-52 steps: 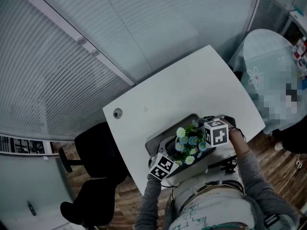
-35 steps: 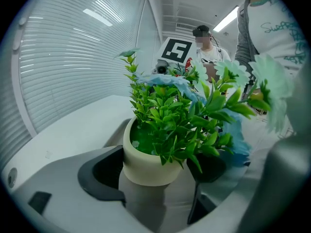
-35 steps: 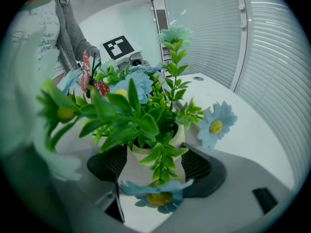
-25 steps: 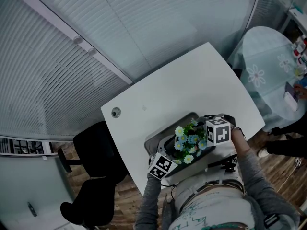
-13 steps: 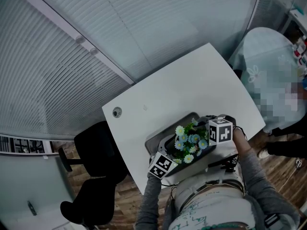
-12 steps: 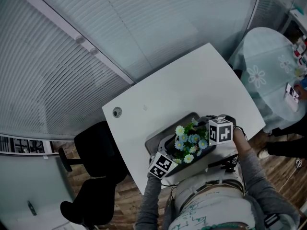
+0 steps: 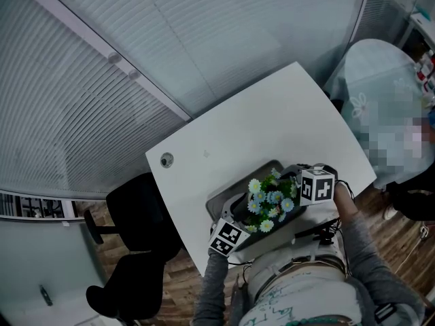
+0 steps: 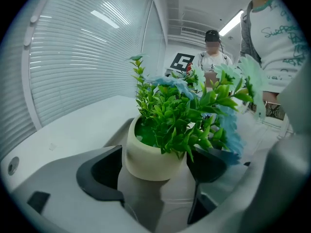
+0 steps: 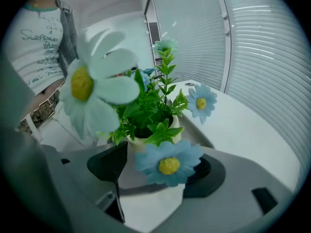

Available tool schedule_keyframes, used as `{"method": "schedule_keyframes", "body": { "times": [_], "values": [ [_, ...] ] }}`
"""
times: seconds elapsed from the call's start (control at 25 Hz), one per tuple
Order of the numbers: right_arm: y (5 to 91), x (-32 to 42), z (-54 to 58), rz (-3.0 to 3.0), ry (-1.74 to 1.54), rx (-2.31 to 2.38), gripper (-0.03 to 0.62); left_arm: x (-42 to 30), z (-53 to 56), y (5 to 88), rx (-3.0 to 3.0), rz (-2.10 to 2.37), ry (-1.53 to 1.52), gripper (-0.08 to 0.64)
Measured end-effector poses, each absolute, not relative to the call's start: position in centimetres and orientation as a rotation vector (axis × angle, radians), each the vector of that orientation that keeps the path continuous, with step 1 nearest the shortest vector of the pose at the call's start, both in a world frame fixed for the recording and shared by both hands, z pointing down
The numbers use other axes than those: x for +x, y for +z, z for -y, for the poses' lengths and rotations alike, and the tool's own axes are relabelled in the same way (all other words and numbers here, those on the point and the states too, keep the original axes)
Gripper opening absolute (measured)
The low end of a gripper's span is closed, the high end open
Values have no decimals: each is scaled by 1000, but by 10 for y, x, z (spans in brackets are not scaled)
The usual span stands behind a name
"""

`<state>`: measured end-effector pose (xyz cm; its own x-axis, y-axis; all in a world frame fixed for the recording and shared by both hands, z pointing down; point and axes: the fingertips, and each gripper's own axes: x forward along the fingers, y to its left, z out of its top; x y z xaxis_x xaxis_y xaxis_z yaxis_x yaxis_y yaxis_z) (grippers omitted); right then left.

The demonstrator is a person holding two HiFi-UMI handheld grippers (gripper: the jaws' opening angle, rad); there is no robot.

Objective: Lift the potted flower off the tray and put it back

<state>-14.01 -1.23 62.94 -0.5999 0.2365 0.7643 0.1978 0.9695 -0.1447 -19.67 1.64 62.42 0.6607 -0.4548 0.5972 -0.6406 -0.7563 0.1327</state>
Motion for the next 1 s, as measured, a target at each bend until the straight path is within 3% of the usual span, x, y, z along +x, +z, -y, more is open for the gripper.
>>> {"method": "schedule_keyframes", "body": {
  "times": [1.0],
  "values": [
    [619, -98, 12, 2276, 150, -134, 350, -234, -55, 625, 2442, 1011, 828, 410]
  ]
}}
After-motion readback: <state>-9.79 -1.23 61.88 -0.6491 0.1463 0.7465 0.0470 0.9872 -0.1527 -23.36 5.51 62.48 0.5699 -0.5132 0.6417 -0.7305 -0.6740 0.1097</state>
